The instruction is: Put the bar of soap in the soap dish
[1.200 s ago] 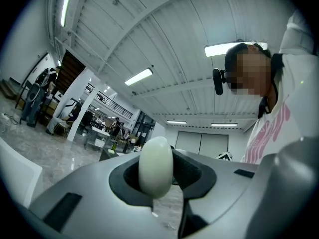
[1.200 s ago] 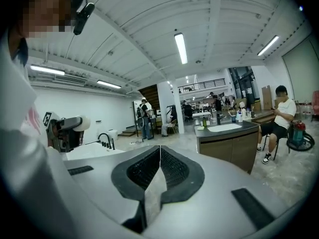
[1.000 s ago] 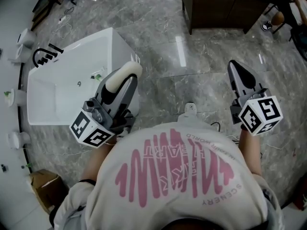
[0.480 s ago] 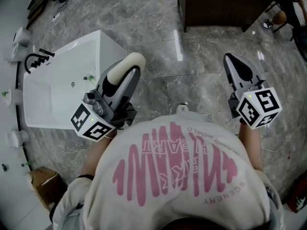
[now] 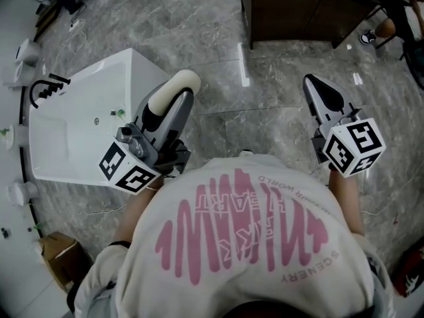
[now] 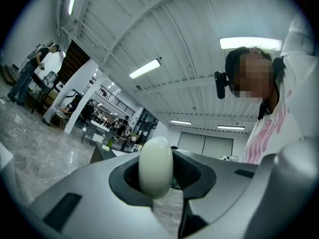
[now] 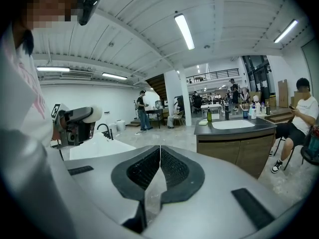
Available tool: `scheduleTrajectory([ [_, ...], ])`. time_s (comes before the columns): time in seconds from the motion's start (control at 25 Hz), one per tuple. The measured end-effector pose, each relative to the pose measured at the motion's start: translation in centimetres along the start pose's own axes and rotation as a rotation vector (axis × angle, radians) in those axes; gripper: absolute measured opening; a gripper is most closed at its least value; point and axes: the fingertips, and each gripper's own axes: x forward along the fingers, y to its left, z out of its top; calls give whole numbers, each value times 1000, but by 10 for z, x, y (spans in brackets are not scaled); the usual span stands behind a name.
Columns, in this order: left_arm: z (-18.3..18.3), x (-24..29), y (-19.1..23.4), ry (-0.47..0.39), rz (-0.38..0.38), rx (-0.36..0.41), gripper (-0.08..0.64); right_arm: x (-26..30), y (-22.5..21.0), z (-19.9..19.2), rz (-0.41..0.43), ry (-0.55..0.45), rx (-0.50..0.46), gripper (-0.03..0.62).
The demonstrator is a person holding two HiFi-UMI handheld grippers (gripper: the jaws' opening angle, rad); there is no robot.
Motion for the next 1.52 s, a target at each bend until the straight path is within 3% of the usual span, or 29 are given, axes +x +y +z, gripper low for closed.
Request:
scheduleTrajectory([
  [0.72, 6, 14, 6, -48, -6, -6, 114, -9, -19, 11, -31, -39, -7, 18],
  [1.04, 7, 5, 21, -22, 6, -18, 114, 5, -7, 5, -29, -5, 9, 18],
  [1.52, 21, 51, 71, -15, -83, -54, 114, 46, -19, 22, -87, -1, 28, 18],
])
